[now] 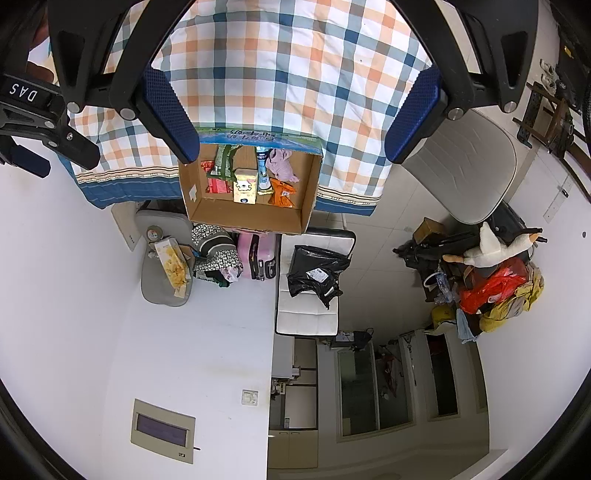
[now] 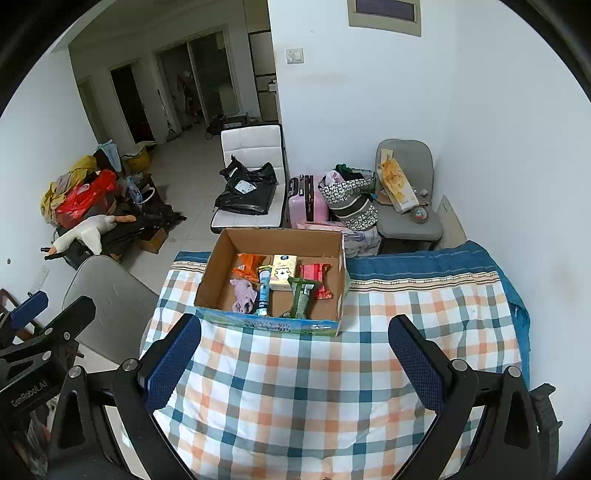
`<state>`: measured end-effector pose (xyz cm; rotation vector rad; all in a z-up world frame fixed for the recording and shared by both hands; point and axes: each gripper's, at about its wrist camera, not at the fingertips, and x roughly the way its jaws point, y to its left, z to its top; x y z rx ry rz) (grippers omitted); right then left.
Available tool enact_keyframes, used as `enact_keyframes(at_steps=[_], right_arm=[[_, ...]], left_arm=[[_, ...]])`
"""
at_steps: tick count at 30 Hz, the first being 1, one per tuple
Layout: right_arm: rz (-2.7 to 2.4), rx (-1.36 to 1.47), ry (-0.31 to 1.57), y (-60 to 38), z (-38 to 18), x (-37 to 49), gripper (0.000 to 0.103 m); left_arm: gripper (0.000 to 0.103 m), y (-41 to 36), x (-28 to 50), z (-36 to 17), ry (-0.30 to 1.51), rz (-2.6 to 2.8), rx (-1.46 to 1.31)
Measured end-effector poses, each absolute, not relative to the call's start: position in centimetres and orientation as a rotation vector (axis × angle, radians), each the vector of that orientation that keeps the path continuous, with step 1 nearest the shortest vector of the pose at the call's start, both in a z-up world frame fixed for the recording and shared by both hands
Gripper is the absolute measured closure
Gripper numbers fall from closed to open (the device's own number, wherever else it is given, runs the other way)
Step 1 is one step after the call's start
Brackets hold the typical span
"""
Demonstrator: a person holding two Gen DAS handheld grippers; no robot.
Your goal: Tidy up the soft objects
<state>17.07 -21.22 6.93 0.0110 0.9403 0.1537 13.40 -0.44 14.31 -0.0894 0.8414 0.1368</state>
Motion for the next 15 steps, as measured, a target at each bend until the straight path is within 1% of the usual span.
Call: enact_keyframes(at_steps=[15], right_arm=[[0.153, 0.008, 0.942, -21.10, 6.87, 16.93, 0.000]], left_arm=[[0.000, -0.55, 13.17, 14.27, 0.842, 0.136, -0.094]])
